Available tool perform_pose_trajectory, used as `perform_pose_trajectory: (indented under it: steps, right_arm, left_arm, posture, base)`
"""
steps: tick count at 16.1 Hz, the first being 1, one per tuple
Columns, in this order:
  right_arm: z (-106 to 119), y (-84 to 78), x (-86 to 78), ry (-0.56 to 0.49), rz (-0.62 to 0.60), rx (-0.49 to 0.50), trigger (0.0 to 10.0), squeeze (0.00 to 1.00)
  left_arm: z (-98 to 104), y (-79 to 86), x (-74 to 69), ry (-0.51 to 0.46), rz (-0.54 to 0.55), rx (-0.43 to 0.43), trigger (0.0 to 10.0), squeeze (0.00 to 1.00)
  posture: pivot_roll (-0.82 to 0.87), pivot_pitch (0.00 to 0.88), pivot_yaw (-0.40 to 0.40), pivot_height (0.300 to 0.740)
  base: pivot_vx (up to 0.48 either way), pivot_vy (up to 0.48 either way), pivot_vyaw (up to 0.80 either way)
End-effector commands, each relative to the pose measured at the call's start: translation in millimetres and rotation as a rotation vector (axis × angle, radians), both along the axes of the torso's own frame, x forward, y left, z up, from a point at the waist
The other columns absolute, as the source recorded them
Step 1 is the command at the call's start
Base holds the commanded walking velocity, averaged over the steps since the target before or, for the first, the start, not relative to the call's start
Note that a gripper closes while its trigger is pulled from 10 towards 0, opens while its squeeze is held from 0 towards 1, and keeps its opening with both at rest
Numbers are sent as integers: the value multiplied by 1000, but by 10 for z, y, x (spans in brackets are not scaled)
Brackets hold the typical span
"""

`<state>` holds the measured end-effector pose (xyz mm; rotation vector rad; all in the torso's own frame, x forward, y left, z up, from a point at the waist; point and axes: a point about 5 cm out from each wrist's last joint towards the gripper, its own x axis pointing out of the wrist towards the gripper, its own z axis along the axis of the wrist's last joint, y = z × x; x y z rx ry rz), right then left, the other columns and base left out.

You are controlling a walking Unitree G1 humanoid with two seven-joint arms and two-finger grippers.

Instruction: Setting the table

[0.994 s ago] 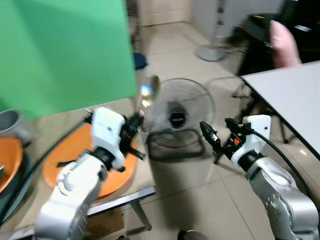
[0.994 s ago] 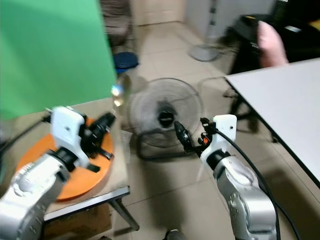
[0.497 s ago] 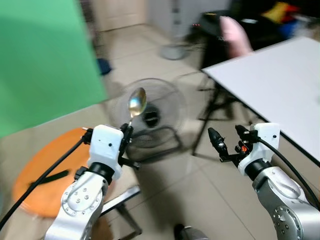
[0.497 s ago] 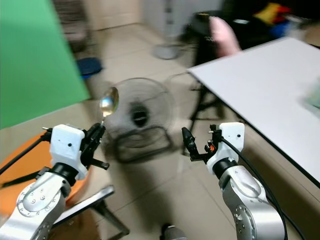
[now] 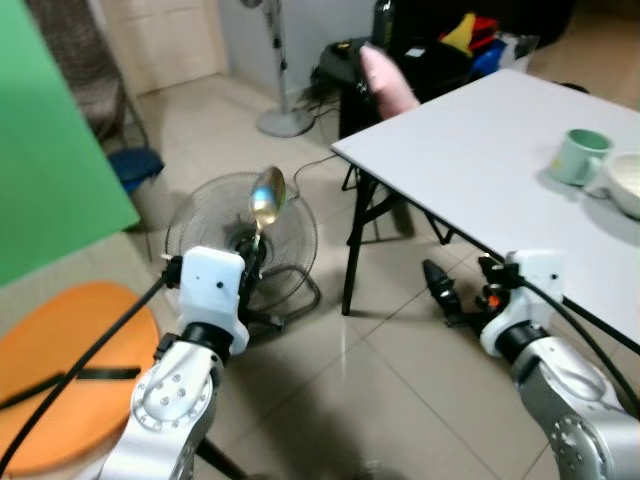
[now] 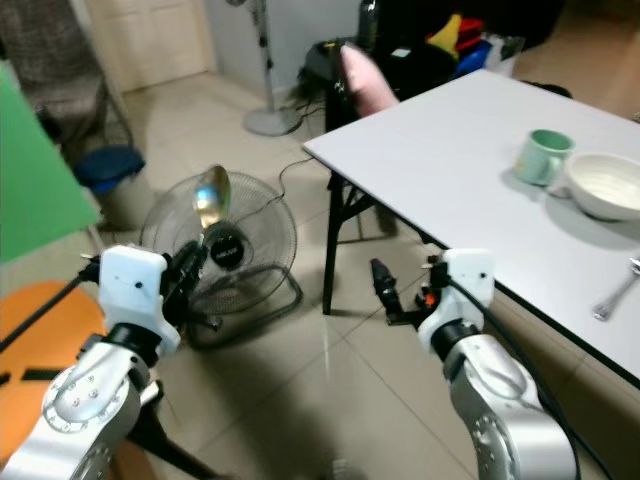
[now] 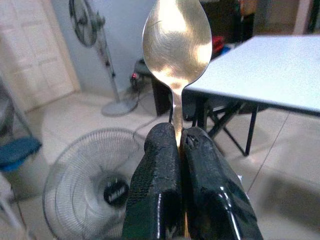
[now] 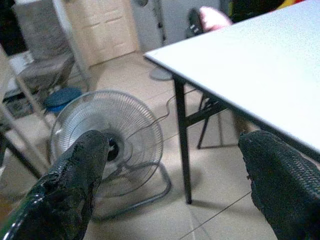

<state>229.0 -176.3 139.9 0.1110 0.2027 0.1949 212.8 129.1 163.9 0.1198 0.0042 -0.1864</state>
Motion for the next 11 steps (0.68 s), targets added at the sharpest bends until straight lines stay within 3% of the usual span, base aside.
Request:
perform_pose_trajectory:
  steps: [1, 6, 11]
  right_arm:
    - [9, -12, -11, 1, -17, -4, 10000, 0]
    - [-1, -21, 26, 10, -55, -11, 10000, 0]
    - [74, 67, 118, -19, -38, -6, 10000, 0]
  left_arm:
    - [2, 72, 18, -11, 44, 28, 10000, 0]
    - [-5, 208, 95, -20, 100, 36, 10000, 0]
    - [3, 297, 153, -26, 91, 22, 10000, 0]
  posture:
    - [-104, 0, 52, 740]
    - [-110, 0, 50, 740]
    - [-111, 0, 47, 740]
  base:
    - [0, 0, -800]
    - [0, 0, -800]
    - [330, 0, -800]
